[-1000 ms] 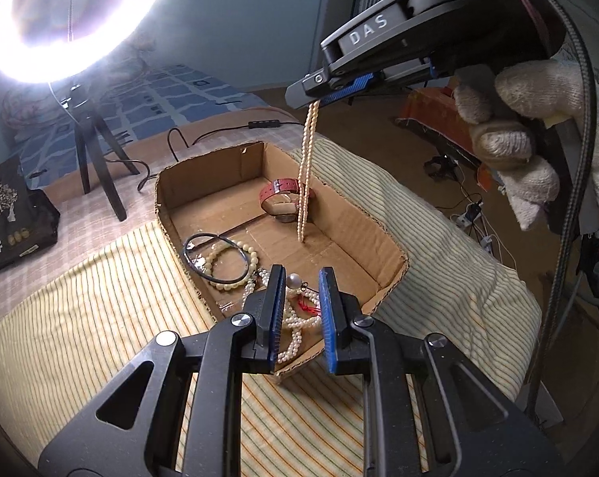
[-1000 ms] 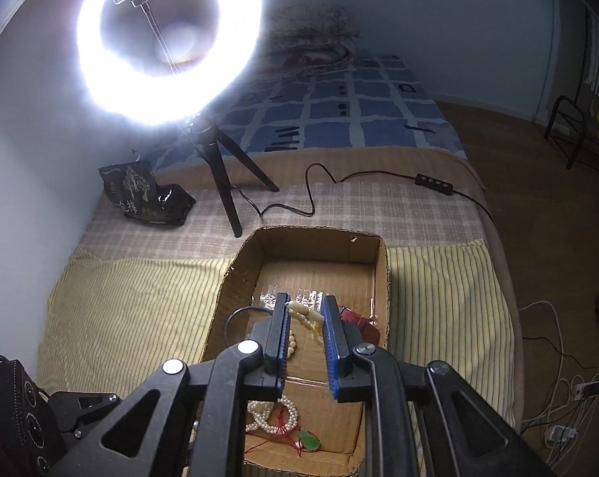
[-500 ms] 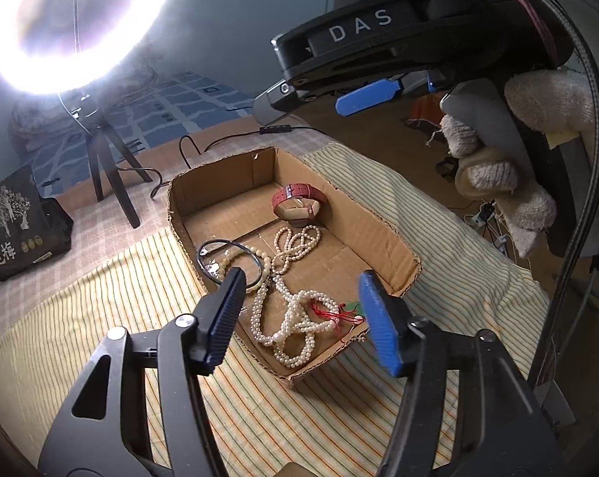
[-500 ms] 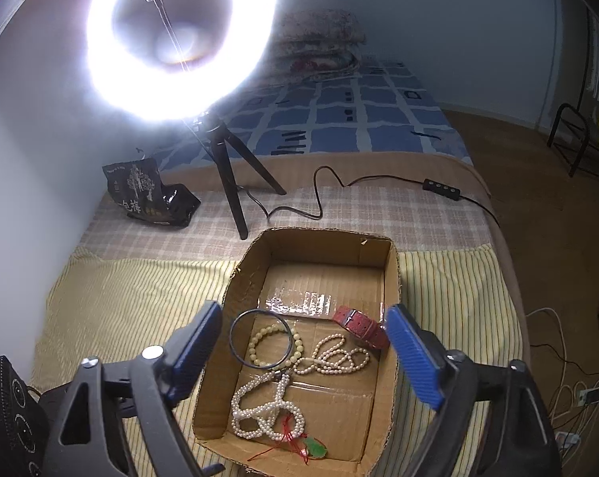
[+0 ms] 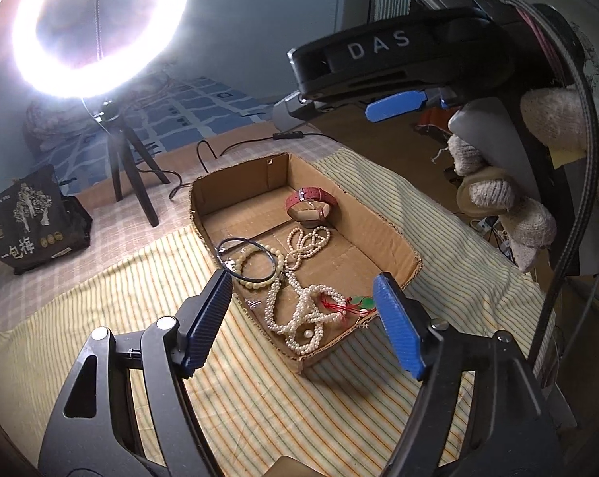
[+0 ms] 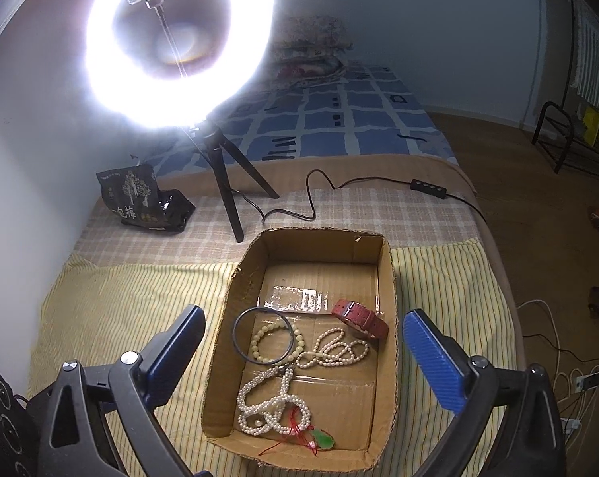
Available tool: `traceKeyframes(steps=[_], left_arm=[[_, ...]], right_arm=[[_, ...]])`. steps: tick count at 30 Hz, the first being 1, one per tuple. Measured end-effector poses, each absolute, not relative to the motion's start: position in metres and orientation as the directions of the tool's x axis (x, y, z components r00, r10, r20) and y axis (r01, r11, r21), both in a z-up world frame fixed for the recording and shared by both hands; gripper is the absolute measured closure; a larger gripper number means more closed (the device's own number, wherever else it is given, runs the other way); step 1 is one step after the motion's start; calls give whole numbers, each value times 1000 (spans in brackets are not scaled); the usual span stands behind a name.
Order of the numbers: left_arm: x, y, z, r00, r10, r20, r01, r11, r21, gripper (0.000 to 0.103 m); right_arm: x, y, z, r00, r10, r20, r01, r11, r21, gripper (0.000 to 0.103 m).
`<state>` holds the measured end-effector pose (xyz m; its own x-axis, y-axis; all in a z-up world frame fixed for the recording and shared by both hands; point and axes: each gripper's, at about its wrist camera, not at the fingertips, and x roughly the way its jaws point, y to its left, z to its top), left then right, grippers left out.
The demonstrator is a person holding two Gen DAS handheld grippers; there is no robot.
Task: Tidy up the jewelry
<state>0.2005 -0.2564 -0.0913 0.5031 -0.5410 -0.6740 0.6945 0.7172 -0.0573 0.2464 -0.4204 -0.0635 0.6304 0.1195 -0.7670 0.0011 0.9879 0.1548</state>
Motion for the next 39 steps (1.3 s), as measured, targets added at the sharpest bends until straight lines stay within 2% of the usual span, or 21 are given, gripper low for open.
traceKeyframes(steps=[17,21,26,32,37,39], left_arm=[[146,-199,-43,586,-538,-605,654,755,-38,26],[130,-180,-33,614,-534,-581,635,771,-37,18],[113,-163,-24,637,-527,-563,616,787,-39,18],[91,-142,-17,669,-506,-545,593,805,-21,16],[76,-127,-13,691,-498,-524,567,823,-33,5],[72,-122,-13,699,-491,-520,556,831,-36,4]], right_arm=[[172,-388,-23,709,95,-699,-20,993,115,1],[148,-384,-17,735,66,-675,-5,996,92,0],[122,-383,-17,750,62,-659,7,995,102,0],[90,-375,-19,776,-27,-630,64,997,36,0],[69,-364,-26,781,-81,-619,104,995,2,0],[65,-360,-28,780,-87,-619,107,994,-5,0]])
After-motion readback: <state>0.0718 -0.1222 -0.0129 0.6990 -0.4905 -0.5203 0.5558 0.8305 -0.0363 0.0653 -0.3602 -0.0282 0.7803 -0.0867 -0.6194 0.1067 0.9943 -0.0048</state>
